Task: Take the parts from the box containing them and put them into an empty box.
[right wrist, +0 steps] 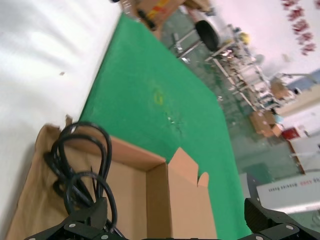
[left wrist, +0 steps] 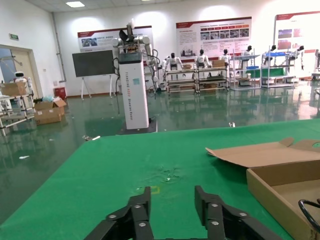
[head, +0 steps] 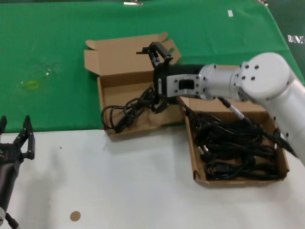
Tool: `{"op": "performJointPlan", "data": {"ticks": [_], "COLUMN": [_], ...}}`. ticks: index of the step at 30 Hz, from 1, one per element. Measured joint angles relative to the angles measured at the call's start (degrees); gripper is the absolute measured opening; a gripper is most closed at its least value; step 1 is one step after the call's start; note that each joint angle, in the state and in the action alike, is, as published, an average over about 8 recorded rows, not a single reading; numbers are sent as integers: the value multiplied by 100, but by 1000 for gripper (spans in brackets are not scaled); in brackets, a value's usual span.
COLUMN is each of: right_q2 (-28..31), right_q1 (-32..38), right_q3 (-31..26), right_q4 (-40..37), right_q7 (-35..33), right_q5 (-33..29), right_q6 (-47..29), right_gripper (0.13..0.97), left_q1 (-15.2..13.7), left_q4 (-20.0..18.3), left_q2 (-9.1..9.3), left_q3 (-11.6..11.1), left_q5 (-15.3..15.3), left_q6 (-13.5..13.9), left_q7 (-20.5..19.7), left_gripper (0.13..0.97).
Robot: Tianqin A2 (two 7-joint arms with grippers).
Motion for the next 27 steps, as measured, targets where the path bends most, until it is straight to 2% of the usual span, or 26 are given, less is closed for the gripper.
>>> {"op": "performJointPlan", "data": {"ticks": [8, 12, 20, 21, 27], "right_q2": [18, 27, 45, 47, 61], "right_q1": [-712, -1068, -1786, -1873, -2410], "right_q3": [358, 540, 902, 946, 1217], "right_q4": [505, 762, 1273, 1335, 1717], "right_q7": [380, 573, 958, 1005, 1291], "right_q5": [307, 463, 774, 812, 1043], "right_q6": [517, 779, 1301, 1364, 1753], "right_gripper": [966, 966, 966, 966, 966], "left_q1": [0, 0, 0, 0, 0], "left_q4": [0, 0, 0, 0, 0], "left_q2": [0, 0, 0, 0, 0], "left_q3": [0, 0, 0, 0, 0], "left_q5": [0, 0, 0, 0, 0], "left_q6": [0, 0, 0, 0, 0], "left_q7": [0, 0, 0, 0, 0], "left_gripper": [442, 442, 666, 666, 795]}}
